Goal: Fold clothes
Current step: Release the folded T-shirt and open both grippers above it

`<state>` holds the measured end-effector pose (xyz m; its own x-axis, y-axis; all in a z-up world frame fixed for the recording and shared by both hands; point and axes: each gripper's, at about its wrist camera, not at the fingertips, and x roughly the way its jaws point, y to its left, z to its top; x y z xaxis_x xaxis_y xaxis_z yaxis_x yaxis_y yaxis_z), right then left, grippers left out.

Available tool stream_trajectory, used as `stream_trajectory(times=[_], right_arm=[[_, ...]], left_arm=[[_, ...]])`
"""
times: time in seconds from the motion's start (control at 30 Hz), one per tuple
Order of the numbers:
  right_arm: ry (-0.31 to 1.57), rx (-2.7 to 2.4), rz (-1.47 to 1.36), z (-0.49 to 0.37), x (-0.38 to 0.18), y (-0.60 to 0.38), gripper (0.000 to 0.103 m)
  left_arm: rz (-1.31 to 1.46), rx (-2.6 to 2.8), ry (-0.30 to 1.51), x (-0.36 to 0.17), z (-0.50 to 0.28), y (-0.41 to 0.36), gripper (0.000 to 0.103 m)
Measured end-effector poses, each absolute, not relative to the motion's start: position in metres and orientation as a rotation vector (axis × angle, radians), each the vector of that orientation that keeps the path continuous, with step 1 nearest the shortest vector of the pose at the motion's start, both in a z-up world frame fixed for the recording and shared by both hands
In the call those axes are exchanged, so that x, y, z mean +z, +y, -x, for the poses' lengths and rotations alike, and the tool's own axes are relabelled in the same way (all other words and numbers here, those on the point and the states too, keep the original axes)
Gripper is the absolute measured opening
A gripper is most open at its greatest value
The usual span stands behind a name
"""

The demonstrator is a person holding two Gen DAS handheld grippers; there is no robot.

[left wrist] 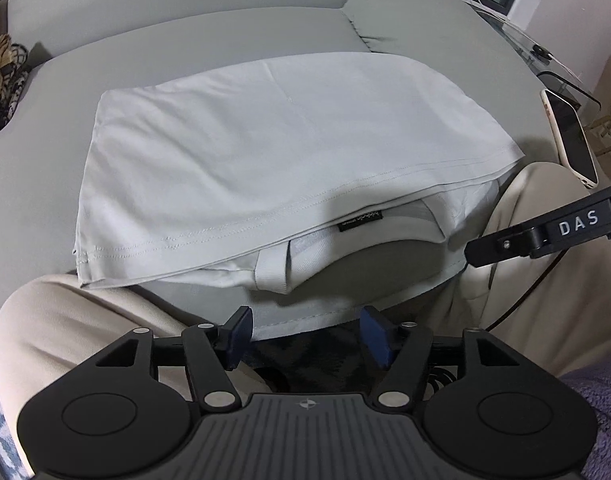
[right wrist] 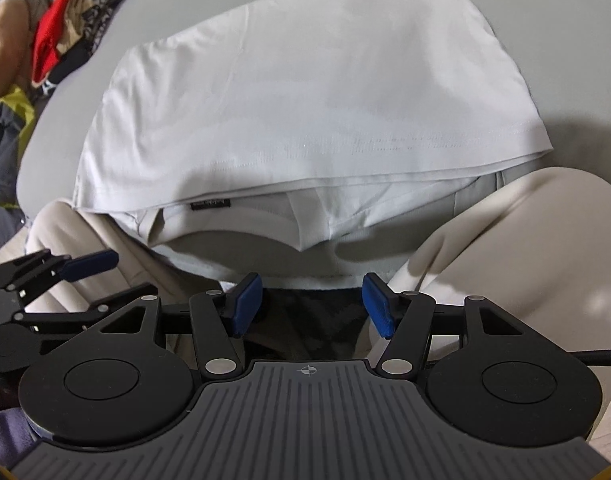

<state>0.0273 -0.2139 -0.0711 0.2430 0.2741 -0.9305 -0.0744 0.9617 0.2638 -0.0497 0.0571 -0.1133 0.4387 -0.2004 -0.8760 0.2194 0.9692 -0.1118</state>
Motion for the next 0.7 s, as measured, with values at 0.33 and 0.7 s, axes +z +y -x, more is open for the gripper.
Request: stream_trajectory(times=[0.33,0.7], right_arm=[[1.154,0.208,-0.275,-0.028,-0.064,-0.232,0.052],[1.026,0.190,-0.211,-0.076,-0.069,-0.225,0.042]], left_arm=[[0.080,-0.229,0.996,-0.106,0.048,0.075,0.058],[0.009,-0.029,0.781,-0.110,-0.014,0.082,0.031]])
